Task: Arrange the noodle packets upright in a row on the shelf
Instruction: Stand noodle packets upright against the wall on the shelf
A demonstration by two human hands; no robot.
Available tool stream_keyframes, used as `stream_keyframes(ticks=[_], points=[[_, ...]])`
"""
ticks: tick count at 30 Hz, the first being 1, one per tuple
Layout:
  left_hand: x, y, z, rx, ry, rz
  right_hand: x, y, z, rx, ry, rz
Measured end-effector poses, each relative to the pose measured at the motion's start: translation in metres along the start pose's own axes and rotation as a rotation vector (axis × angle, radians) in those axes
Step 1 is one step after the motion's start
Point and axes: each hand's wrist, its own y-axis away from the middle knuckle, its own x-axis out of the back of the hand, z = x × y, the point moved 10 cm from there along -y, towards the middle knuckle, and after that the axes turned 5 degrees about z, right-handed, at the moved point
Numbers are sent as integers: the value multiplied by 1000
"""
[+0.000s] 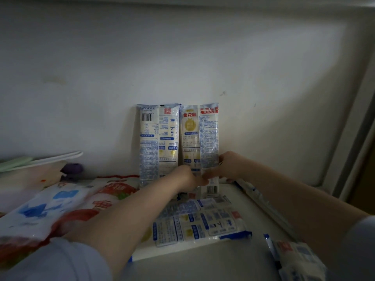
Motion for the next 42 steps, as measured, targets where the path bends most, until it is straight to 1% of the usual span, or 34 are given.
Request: stream_keyframes(ticks=[5, 7, 11, 17, 20, 23, 27, 31, 34, 37, 42], points=[[-8, -3, -1, 17, 60, -27, -15, -14, 8, -45, -236, 14], [-8, -3, -1, 15, 87, -16, -19, -16, 11, -74, -337, 27], [-6, -4, 3, -51, 132, 32, -26, -16, 17, -99, -518, 51], [-2, 2, 5, -83, 220, 83, -18, -12, 24, -34, -723, 104], [16, 11, 21, -154, 216, 133, -5, -8, 30, -21, -842, 149], [36, 22, 40, -231, 277, 139, 16, -1, 21, 40, -962, 113], [54, 37, 57, -301, 348, 117, 46, 13, -3, 155, -972, 37], [60, 43, 60, -288, 433, 80, 54, 22, -19, 235, -890, -11], [60, 46, 55, -282, 537, 62, 48, 24, -25, 256, -882, -84], [59, 47, 44, -254, 602, 54, 39, 23, -26, 238, -921, -159], [62, 44, 39, -220, 650, 25, 36, 19, -23, 236, -963, -126]])
